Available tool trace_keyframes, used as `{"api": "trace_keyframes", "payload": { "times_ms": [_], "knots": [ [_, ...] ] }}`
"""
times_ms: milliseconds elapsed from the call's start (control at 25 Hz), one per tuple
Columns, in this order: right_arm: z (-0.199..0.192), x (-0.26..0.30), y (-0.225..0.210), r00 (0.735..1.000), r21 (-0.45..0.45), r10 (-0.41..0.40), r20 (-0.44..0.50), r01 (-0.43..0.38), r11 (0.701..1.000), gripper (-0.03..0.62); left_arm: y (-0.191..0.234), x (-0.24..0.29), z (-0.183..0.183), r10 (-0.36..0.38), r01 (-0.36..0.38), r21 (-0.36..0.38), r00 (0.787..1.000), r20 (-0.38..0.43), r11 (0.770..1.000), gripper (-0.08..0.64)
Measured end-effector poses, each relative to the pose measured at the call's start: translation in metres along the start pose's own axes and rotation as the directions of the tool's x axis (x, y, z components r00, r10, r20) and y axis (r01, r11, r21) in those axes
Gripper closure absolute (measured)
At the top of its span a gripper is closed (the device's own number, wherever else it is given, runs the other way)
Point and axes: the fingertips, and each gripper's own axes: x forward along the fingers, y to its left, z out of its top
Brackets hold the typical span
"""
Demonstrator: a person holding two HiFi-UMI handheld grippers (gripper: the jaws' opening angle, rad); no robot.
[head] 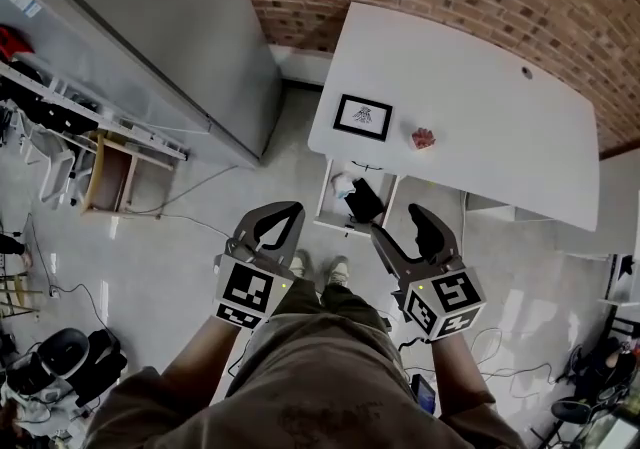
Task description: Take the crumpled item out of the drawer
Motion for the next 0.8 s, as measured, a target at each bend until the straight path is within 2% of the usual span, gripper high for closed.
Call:
{"api": "trace_keyframes", "payload": {
  "times_ms": [280,560,800],
  "knots": [
    [0.002,0.007,-0.001,1.000,0.010,-0.018,-0.003,0.018,1.000,0.284,0.011,0.002,0.001,-0.018,0.018,0.018,1.000,-0.005,1.000,0.560],
    [-0.011,0.036,-0.003,0.999,0.047,-0.035,-0.028,0.037,0.998,0.287,0.033,0.012,-0.017,-0.042,0.043,0.020,0.999,-0.029,0.999,0.560],
    [-0.041,0.082,-0.007,0.992,0.039,-0.049,-0.116,0.054,0.998,0.284,0.059,0.030,-0.045,-0.071,0.071,0.008,0.996,-0.056,0.997,0.560]
  ]
}}
